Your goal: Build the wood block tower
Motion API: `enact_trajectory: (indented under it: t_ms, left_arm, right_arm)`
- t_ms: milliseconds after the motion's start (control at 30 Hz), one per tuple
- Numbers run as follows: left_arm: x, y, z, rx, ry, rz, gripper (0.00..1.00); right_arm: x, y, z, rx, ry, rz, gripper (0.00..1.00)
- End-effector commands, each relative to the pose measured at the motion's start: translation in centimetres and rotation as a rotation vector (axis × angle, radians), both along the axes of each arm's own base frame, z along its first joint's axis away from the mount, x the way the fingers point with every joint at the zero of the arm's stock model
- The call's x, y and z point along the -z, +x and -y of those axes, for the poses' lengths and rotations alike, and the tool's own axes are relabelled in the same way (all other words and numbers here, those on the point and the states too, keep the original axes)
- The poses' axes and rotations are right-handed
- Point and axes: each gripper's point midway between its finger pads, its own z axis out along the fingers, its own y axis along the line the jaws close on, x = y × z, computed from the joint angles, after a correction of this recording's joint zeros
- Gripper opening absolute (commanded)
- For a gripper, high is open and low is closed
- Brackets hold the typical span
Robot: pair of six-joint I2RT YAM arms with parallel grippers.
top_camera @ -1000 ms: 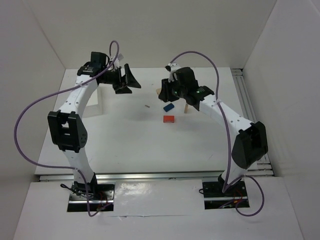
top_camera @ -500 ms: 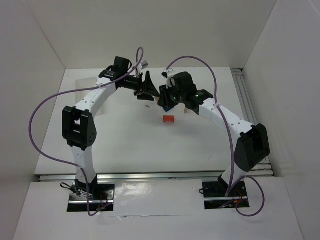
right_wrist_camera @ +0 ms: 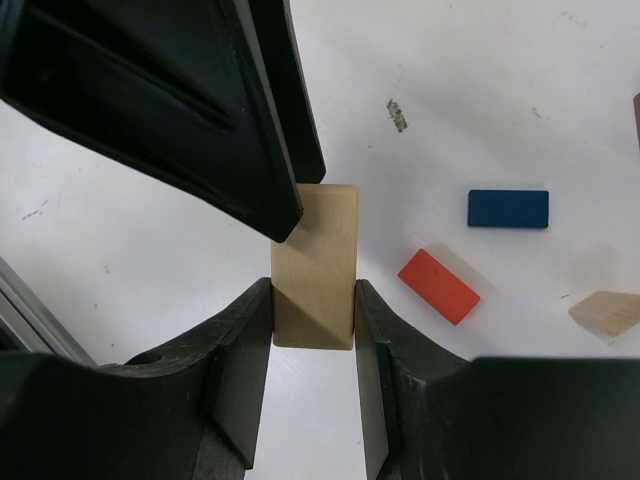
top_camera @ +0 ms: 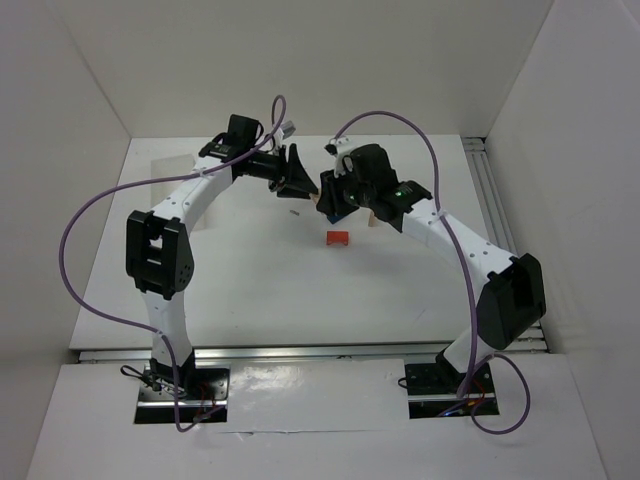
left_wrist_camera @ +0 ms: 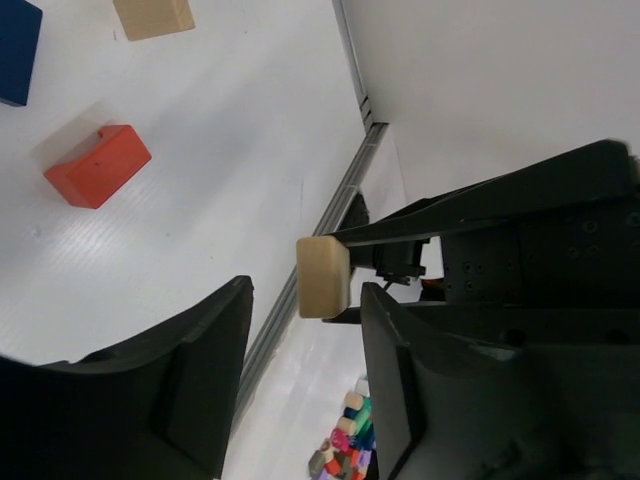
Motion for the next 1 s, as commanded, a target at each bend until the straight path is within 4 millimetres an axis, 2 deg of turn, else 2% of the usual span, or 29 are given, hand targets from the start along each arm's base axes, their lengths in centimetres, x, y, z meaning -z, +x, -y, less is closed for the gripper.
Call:
enact_trajectory:
  t_ms: [0,133,267,333,467,500,533,567,600,700,733,800,833,900,933,967]
  left_arm:
    - [-0.6,-0.2,0.6,0.036,-0.050,0.019,0.57]
    - [-0.7,-0.2,0.7,0.043,-0.059,0.026,0.52]
    - [-0.5,-0.5,1.1,0.060,-0.064,0.015,0.39]
    - [-0.5,-0.4,1.1,0.060,-0.066,0.024,0.39]
    - [-0.5,-0.4,1.1,0.060,-0.066,0.024,0.23]
    - [-0.5,-0.4,1.1,0.060,-0.066,0.024,0.13]
    - [-0.5,-0.4,1.1,0.064,-0.065,0.034,0.06]
    - [-0.1,-0.5,1.0,0.053,-0.049,0.012,0.00]
    - [-0.4,0.2,0.9,0.028,-0.021,0.043,0.00]
    - [-0.5,1.4,0.2,-0.037,0.068,0.084,0.00]
    - [0.2,2.4,-0.1,-0.094,0.144,0.110,0.00]
    - [-0.3,3.3,0.2,-0.137,0.203,0.168,0.00]
    - [0.3,4.0,-0.2,-0.188,0.279,0.189,0.00]
    - [1.2,4.4,0.7,-0.217,0.365,0.221,0.00]
    - [0.6,5.6,0.5,-0.283,0.425,0.276,0.00]
    - [1.1,5.9,0.8,-0.299,0.458,0.288,0.00]
  right_arm:
    - [-1.2,-1.0,-0.2,-0.032,0.008,0.027,0.37]
    - [-1.2,-1.0,-0.2,-0.032,0.008,0.027,0.37]
    - [-0.8,-0.9,-0.3,-0.032,0.003,0.020,0.37]
    - [-0.8,-0.9,-0.3,-0.032,0.003,0.020,0.37]
    - [-0.8,-0.9,-0.3,-0.032,0.003,0.020,0.38]
    - [-0.4,-0.9,-0.3,-0.032,-0.002,0.012,0.40]
    - [-0.2,-0.8,-0.1,-0.023,-0.012,0.007,0.46]
    - [-0.6,-0.6,-0.1,-0.010,-0.005,0.011,0.59]
    - [-0.4,-0.7,0.1,0.001,-0.017,0.004,0.77]
    - [-1.8,-0.4,1.9,0.087,-0.039,0.044,0.88]
    - [-2.1,-0.5,2.6,0.125,-0.048,0.047,0.90]
    - [-4.1,-0.3,4.9,0.223,-0.068,0.114,0.92]
    - [-3.9,-0.6,6.0,0.281,-0.075,0.105,0.92]
    - [-4.4,-0.4,9.5,0.460,-0.121,0.137,0.92]
    - [-4.7,-0.9,11.2,0.537,-0.125,0.150,0.92]
    - [-4.4,-1.4,12.7,0.644,-0.113,0.125,0.92]
